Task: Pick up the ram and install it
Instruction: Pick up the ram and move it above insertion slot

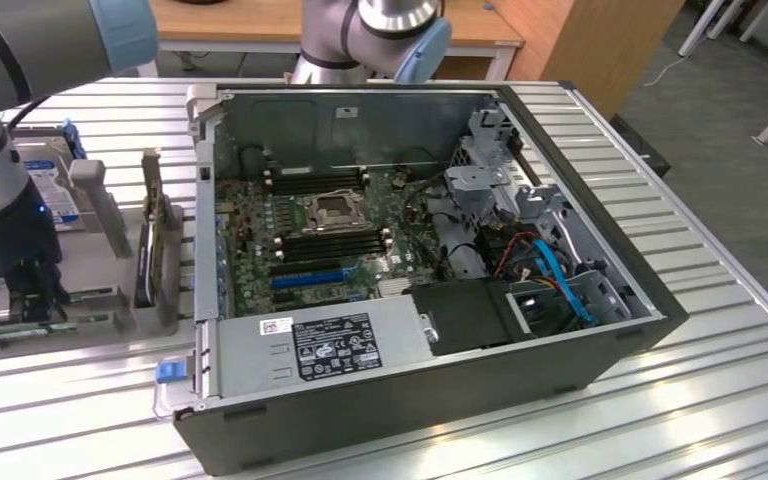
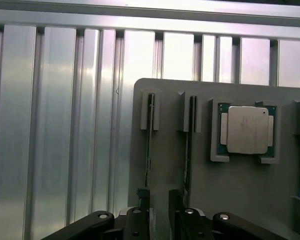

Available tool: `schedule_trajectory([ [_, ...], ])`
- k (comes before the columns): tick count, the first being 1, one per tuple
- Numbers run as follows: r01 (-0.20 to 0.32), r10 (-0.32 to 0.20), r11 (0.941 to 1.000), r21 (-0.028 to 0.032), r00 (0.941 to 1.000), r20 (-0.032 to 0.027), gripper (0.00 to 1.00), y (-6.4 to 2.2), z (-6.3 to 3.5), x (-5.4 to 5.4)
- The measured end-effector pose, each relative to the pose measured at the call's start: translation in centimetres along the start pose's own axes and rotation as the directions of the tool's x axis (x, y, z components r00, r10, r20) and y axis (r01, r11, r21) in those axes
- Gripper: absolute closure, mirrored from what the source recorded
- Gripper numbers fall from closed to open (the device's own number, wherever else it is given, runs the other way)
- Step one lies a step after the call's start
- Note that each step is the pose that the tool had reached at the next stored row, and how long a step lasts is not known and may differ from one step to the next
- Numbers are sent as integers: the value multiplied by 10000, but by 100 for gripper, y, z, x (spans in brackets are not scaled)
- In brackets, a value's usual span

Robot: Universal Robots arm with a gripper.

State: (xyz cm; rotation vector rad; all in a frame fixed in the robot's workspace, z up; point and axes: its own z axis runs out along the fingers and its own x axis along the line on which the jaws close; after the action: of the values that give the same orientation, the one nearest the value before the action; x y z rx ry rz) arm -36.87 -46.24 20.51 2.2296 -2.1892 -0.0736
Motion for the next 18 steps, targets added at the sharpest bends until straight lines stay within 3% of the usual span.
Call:
schedule_trajectory([
  [6, -4, 4, 10000, -37, 10000, -26, 70, -5, 19, -4],
  [9, -4, 4, 10000, 42, 10000, 32, 70, -6, -9, -7],
  [18, -20, 20, 10000, 20, 10000, 4, 70, 0, -63, 24],
])
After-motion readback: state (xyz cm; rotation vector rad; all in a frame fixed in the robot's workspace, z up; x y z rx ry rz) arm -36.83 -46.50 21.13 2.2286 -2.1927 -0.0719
